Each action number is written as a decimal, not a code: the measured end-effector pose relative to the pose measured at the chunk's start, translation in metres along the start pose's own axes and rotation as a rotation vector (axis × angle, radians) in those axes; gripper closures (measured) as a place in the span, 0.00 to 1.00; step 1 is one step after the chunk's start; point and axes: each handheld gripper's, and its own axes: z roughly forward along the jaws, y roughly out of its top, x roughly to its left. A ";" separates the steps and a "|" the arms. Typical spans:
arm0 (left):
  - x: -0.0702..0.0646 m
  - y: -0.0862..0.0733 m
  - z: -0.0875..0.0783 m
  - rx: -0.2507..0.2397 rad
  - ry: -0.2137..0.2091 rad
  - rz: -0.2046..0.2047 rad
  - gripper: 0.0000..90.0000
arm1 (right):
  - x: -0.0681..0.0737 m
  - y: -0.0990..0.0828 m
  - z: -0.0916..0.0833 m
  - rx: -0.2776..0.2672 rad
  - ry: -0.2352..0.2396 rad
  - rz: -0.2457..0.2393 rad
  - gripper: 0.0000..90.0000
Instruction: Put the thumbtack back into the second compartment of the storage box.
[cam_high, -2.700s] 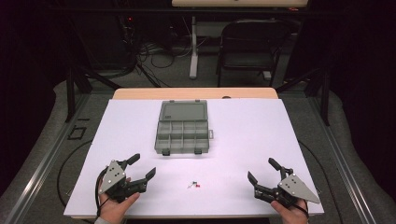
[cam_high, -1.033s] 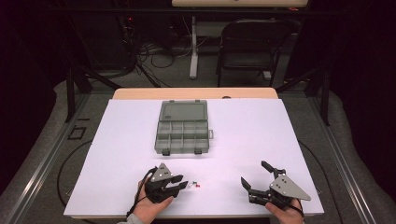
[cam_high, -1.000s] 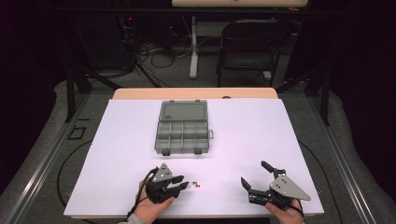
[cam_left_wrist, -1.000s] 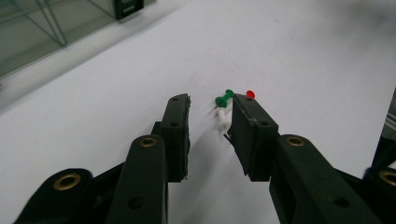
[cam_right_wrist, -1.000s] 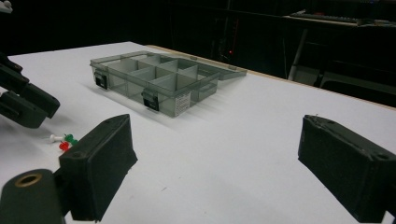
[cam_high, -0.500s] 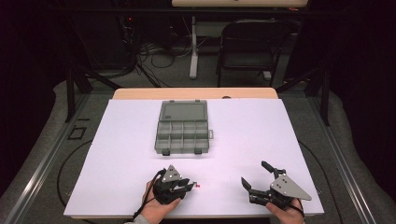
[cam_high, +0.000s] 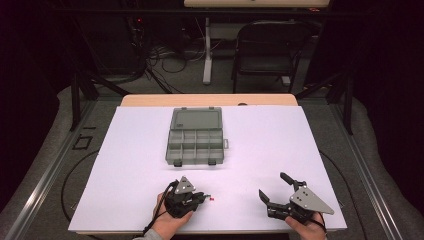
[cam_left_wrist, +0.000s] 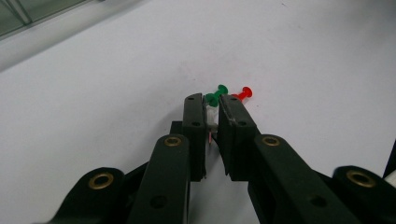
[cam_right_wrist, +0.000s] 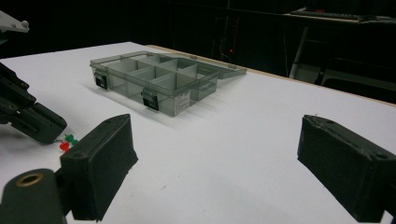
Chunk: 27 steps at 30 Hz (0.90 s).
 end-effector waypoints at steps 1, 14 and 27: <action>0.000 0.000 0.000 -0.001 0.000 0.000 0.91 | -0.001 0.000 0.000 0.002 0.000 0.003 0.12; 0.000 -0.001 -0.001 -0.006 0.002 0.004 0.92 | -0.001 -0.001 0.000 0.007 0.001 0.009 0.12; 0.005 0.000 -0.011 -0.053 0.004 -0.023 0.92 | -0.002 -0.001 0.000 0.003 -0.004 0.005 0.12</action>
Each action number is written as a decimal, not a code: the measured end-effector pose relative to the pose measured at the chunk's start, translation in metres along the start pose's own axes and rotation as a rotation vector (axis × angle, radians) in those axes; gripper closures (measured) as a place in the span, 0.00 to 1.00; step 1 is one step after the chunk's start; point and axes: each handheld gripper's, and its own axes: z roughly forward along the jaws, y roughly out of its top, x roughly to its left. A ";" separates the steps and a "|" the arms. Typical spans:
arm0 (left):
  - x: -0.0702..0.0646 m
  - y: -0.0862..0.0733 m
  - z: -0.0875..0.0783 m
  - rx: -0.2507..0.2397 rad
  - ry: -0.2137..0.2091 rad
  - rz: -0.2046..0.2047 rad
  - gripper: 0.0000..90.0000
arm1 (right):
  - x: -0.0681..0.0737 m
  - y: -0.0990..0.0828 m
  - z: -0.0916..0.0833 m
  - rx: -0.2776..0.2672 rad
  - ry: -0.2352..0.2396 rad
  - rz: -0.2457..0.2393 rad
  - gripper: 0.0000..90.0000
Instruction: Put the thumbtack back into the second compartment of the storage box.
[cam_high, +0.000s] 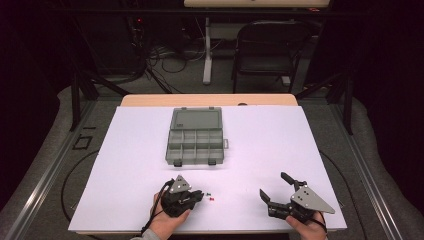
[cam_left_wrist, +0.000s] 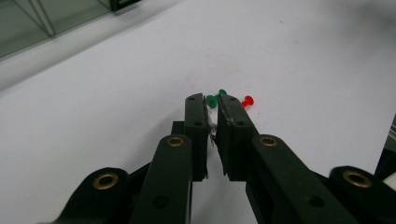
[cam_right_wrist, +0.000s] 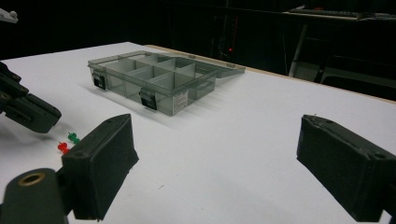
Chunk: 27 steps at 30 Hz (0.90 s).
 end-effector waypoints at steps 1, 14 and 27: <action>0.002 0.001 -0.003 -0.016 0.005 -0.011 0.92 | 0.000 0.000 0.000 0.000 -0.001 0.000 0.12; 0.020 0.003 -0.023 -0.096 0.045 -0.071 0.92 | 0.000 0.000 0.000 0.002 0.000 0.004 0.12; 0.038 0.004 -0.040 -0.151 0.102 -0.126 0.92 | -0.001 0.000 0.000 0.002 -0.001 0.002 0.12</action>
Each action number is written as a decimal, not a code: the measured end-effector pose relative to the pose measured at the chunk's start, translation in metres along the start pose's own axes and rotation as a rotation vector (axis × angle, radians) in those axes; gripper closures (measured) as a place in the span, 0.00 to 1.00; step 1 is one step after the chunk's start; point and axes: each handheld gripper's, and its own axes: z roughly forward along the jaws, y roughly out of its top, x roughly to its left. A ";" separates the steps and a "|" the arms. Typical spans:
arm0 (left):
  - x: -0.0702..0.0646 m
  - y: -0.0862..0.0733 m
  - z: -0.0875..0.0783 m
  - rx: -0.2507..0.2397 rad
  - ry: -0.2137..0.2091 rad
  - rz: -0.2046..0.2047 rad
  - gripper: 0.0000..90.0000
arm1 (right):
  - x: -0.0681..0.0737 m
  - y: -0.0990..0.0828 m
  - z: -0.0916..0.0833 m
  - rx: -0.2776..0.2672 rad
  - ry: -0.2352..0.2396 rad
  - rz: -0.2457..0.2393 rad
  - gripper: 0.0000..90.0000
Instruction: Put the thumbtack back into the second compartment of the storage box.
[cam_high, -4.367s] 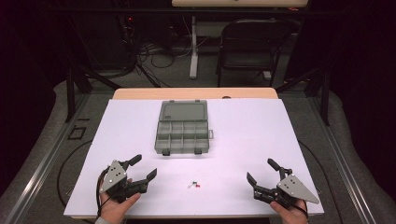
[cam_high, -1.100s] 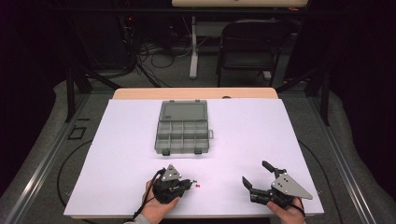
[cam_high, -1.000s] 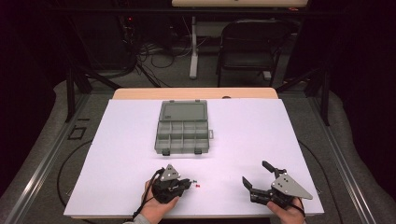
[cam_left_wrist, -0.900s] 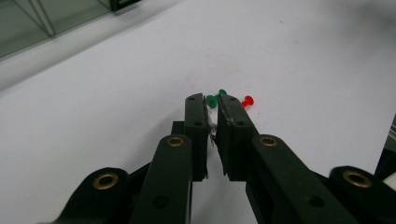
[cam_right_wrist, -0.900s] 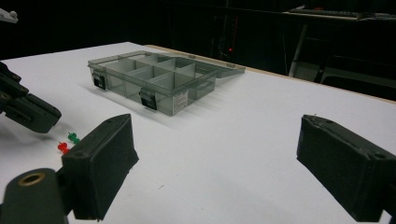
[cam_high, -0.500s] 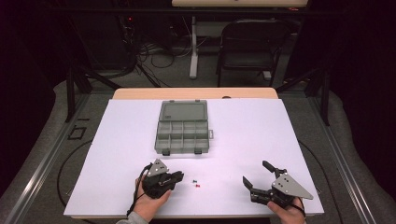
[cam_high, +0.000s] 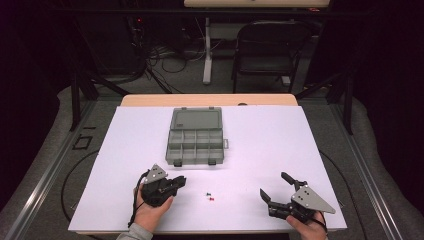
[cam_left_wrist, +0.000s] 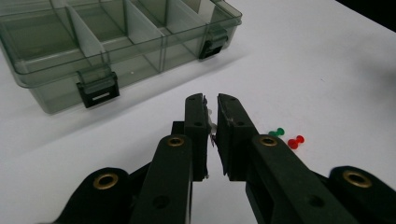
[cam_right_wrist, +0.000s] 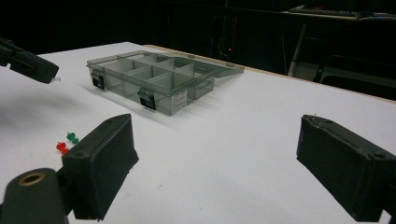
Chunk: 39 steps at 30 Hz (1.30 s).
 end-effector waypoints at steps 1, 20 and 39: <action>0.000 0.000 0.000 0.000 0.000 0.000 0.92 | 0.000 0.000 0.000 0.001 0.000 0.001 0.12; 0.026 0.029 -0.015 -0.068 0.054 -0.052 0.92 | -0.001 -0.001 0.002 0.011 -0.005 0.005 0.13; 0.049 0.085 -0.013 -0.053 0.106 -0.046 0.92 | -0.002 -0.002 0.002 0.011 -0.008 0.014 0.14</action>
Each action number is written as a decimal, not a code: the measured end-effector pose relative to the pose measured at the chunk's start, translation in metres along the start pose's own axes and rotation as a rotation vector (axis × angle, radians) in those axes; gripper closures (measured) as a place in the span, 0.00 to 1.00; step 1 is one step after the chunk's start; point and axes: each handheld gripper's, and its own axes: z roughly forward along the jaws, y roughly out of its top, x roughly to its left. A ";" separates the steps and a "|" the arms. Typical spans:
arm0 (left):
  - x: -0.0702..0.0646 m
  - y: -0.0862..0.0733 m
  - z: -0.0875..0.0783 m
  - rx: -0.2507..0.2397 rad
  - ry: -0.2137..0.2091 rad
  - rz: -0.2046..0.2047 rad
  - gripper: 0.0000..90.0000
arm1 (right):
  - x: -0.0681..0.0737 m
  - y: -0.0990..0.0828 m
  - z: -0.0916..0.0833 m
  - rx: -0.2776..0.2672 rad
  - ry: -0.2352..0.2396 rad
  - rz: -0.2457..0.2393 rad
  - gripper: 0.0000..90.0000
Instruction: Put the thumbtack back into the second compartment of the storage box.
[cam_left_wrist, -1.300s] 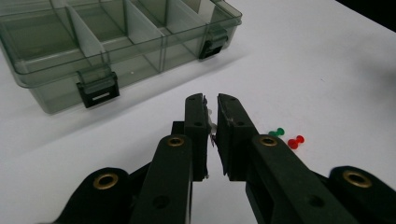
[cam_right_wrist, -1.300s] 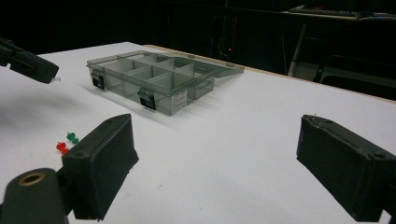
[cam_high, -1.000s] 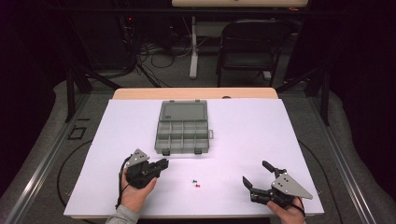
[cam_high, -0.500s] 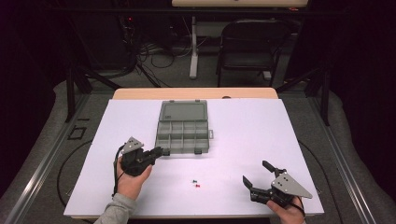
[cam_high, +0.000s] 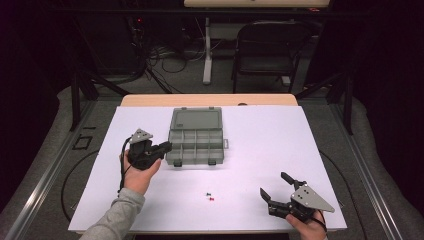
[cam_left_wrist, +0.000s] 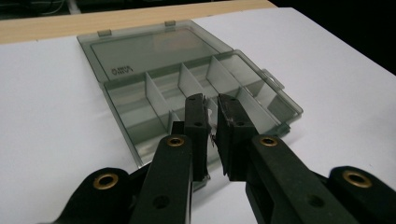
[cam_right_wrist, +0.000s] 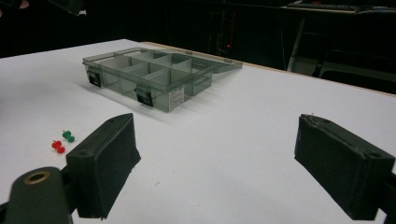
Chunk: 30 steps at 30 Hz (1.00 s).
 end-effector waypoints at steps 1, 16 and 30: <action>0.001 0.003 0.000 -0.003 -0.001 -0.004 0.92 | 0.000 0.000 0.000 0.002 0.000 0.000 0.14; 0.010 0.036 0.020 0.013 0.040 -0.006 0.92 | 0.000 0.000 0.000 0.000 0.001 0.000 0.14; 0.025 0.045 0.055 0.051 0.093 -0.067 0.92 | 0.000 0.000 0.000 0.002 0.004 -0.003 0.14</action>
